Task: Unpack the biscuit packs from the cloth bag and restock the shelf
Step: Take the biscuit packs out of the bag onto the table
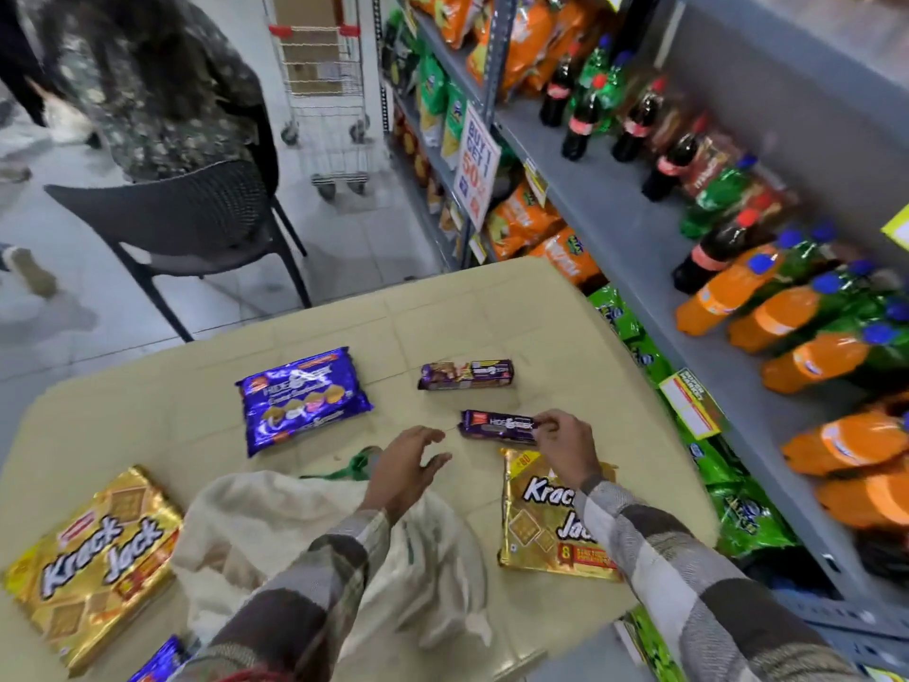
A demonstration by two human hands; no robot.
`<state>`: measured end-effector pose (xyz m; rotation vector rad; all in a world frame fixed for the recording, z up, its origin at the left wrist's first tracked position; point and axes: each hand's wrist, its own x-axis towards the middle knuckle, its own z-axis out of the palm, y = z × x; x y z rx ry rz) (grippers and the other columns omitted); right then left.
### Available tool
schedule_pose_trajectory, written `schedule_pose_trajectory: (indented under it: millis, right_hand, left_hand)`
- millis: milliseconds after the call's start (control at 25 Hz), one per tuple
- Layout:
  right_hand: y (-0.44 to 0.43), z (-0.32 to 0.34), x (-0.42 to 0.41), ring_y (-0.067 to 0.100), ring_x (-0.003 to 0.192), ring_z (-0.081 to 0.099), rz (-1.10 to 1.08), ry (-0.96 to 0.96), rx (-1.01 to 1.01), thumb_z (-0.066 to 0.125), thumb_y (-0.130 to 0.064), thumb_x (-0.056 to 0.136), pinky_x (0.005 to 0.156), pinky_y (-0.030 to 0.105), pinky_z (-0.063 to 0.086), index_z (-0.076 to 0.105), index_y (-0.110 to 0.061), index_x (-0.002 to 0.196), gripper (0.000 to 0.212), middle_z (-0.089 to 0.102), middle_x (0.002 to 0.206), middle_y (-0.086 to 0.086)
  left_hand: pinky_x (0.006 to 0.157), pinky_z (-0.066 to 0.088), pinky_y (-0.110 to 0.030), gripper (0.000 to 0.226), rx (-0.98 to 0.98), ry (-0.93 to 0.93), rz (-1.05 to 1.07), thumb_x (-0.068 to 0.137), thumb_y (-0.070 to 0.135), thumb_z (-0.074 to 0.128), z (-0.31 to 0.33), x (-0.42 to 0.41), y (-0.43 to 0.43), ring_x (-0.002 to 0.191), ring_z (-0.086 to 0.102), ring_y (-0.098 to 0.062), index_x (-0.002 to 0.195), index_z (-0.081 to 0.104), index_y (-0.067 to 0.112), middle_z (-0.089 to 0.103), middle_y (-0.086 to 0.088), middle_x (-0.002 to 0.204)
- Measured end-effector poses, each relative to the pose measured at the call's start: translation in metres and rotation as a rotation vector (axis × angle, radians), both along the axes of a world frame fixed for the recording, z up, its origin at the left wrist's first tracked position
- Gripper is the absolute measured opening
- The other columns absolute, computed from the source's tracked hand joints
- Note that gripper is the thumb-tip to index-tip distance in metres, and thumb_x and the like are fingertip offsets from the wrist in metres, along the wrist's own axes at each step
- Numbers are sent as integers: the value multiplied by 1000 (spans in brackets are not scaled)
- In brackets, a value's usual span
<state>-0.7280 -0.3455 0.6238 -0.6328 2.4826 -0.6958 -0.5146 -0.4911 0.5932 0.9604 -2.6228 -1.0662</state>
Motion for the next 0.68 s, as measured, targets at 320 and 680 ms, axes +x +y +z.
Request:
schedule_pose_trajectory:
  millis: [320, 680]
  right_hand:
    - [20, -56, -71, 20, 120, 54, 337, 124, 197, 65, -13, 91, 100, 38, 50, 47, -23, 143, 57, 54, 138, 2]
    - [20, -65, -77, 17, 130, 45, 499, -42, 146, 67, -24, 89, 110, 31, 37, 47, -25, 143, 58, 52, 138, 1]
  left_hand:
    - [102, 45, -39, 58, -238, -211, -228, 86, 10, 64, -34, -96, 0, 120, 54, -35, 141, 46, 2, 52, -16, 140]
    - [96, 48, -34, 42, -251, -245, -201, 92, 6, 57, -42, -106, 8, 114, 50, -23, 133, 52, 9, 53, -8, 130]
